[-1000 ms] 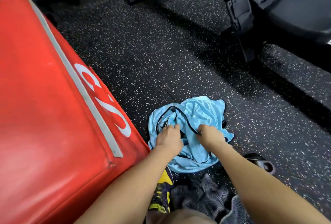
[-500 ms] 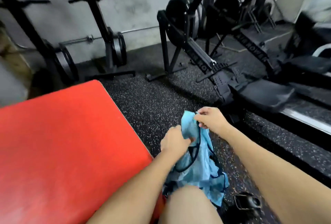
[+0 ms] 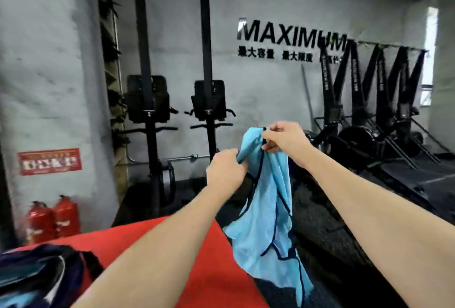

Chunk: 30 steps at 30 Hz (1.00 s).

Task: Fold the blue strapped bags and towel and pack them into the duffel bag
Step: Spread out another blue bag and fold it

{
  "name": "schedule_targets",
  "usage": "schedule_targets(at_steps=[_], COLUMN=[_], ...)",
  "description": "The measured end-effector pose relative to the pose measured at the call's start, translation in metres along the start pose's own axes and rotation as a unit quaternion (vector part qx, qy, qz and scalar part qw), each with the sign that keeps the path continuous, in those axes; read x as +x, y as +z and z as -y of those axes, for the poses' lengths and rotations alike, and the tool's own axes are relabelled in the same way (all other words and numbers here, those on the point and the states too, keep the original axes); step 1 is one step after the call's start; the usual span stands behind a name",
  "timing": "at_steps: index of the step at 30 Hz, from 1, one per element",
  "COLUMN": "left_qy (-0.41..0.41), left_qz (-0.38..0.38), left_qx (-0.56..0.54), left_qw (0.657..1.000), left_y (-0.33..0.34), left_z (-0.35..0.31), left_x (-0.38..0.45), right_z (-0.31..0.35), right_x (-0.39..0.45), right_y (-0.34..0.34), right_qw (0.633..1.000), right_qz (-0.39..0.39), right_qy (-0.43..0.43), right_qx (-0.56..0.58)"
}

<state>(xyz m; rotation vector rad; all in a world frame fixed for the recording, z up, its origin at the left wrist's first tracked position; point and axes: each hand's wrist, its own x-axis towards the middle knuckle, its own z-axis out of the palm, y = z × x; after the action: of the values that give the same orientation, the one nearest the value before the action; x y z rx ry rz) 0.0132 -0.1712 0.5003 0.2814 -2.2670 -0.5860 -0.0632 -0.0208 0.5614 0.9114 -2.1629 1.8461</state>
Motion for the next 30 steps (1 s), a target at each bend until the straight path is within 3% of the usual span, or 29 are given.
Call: schedule_targets(at_steps=[6,11,16,22,27,30], left_qy=[0.015,-0.036,-0.106,-0.156,-0.227,-0.230], left_qz=[-0.098,-0.103,-0.043,0.066,0.132,0.147], left_qx=[0.036,0.077,0.090,0.095,0.011,0.021], left_qw=[0.994,0.991,0.989,0.981,0.965,0.962], left_y=[-0.132,-0.185,-0.171,-0.095,-0.039,-0.017], left_z=[0.025,0.083,0.168,0.278,0.340,0.364], left_x=[0.032,0.022,-0.019,-0.093,-0.166,-0.202], right_z=[0.100,0.097,0.016,-0.128,-0.220,-0.246], right_x=[0.023,0.023,0.004,-0.053,-0.119,-0.154], right_y=[0.079,0.157,0.240,0.318,0.341,0.338], right_qw=[0.992,0.987,0.992,0.988,0.976,0.972], right_qz=[0.026,0.059,0.086,0.121,0.183,0.197], right_qy=[-0.081,-0.081,-0.018,0.084,0.112,0.102], right_qx=[0.096,0.127,0.087,0.045,-0.048,-0.078])
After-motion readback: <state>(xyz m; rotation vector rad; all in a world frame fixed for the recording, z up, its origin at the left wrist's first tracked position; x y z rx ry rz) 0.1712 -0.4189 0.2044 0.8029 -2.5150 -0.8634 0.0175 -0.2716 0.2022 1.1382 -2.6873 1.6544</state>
